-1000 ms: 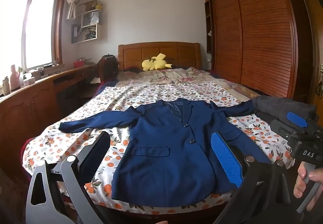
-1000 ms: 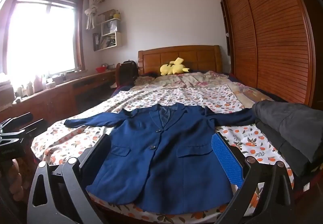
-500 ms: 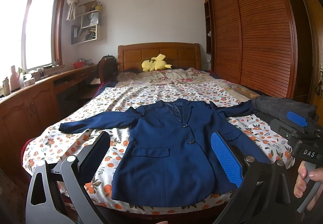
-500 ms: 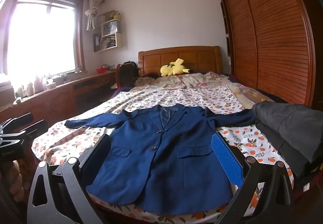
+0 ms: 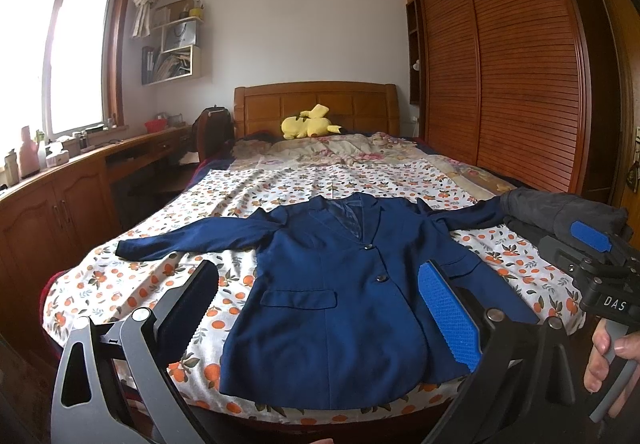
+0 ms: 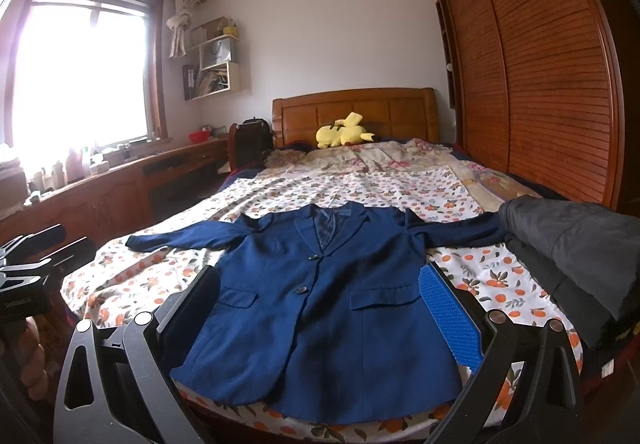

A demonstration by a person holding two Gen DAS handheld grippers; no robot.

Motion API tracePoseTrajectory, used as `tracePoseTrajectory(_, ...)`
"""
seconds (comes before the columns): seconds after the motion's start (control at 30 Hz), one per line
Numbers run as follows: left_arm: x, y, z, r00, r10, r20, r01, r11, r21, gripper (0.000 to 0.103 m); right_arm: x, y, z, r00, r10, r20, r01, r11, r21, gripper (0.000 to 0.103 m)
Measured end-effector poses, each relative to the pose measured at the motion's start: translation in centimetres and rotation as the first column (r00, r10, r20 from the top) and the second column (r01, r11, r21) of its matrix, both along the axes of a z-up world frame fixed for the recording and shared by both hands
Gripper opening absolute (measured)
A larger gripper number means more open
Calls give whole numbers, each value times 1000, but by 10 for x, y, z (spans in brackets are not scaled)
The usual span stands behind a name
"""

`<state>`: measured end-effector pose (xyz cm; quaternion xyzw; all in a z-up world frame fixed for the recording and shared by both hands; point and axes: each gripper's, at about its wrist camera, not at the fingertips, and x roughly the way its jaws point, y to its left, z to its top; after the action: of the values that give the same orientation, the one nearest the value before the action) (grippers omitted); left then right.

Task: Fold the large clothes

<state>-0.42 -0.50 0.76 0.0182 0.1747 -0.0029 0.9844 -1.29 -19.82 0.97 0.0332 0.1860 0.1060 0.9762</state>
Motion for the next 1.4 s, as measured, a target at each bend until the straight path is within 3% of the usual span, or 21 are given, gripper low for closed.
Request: tracePoseTrajectory(1.4,3,2,-3,1000,-9,13,9,1000,-9,101,2,-1,1,1000,0,-2,0,1000,4,96)
